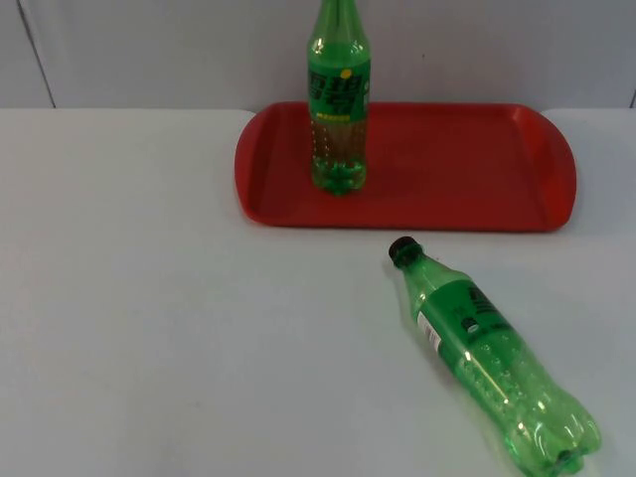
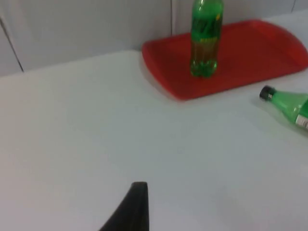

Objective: Place the bottle upright on the tray.

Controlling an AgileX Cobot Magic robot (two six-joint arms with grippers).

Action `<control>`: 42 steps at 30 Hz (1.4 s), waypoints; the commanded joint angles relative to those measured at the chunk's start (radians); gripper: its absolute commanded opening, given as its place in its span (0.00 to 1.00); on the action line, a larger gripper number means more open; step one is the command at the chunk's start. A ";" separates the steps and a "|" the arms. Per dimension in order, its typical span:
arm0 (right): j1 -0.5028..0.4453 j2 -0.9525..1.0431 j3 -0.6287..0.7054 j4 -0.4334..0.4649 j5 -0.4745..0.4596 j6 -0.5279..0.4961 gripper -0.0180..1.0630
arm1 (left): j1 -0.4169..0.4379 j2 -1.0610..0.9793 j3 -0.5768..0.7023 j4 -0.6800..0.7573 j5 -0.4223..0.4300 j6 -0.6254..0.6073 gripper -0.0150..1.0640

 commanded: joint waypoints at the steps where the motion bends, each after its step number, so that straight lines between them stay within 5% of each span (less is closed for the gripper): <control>1: -0.006 -0.003 0.006 -0.002 -0.008 -0.008 0.99 | 0.001 -0.004 0.033 0.002 0.009 0.002 0.95; 42: -0.006 -0.003 0.006 -0.002 -0.008 -0.008 0.99 | 0.001 -0.004 0.054 -0.073 0.029 0.082 0.95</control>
